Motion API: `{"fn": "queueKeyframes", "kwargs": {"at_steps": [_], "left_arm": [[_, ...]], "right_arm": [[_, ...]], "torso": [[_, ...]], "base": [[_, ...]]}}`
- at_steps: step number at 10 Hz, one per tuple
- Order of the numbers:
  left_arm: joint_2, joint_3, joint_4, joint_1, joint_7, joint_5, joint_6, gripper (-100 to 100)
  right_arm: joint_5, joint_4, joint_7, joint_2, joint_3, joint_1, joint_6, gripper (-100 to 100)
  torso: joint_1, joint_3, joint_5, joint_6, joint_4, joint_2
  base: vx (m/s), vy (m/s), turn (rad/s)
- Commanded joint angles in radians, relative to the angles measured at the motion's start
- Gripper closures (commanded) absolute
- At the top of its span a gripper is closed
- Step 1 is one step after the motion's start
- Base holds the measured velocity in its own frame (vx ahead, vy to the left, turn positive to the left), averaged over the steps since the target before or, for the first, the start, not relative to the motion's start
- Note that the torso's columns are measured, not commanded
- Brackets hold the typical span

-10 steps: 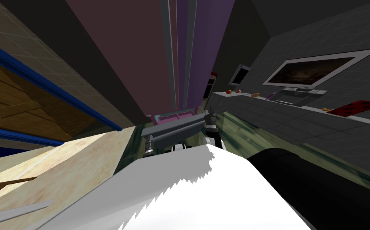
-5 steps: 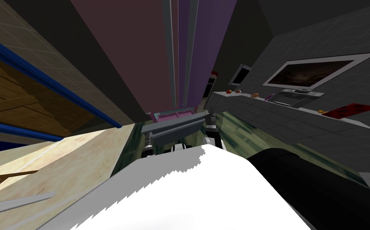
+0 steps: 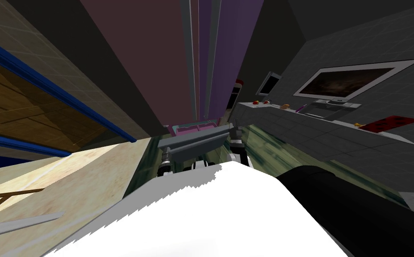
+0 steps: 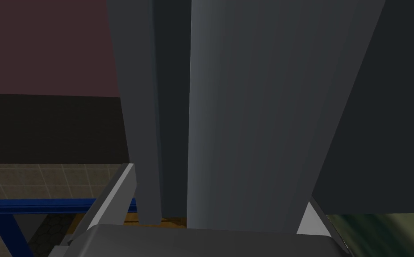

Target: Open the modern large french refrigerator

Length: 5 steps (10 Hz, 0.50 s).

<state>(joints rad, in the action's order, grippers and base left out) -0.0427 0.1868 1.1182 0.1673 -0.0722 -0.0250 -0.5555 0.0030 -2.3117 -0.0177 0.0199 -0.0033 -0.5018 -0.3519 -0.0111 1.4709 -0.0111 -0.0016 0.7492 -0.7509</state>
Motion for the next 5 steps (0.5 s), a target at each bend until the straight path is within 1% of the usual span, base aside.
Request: {"fn": "queueKeyframes", "kwargs": {"at_steps": [1, 5], "left_arm": [[0.001, -0.001, -0.005, 0.003, -0.001, 0.000, 0.004, 0], [0.004, -0.002, -0.016, 0.012, -0.004, 0.001, 0.013, 0]], "right_arm": [[0.000, 0.000, 0.000, 0.000, 0.000, 0.000, 0.000, 0], [0.000, 0.000, 0.000, 0.000, 0.000, 0.000, 0.000, 0]], "torso": [[0.002, 0.002, 0.003, 0.001, -0.003, 0.003], [0.008, 0.005, 0.008, 0.001, -0.009, 0.011]], "base": [[0.000, 0.000, 0.000], [0.000, 0.000, 0.000]]}}
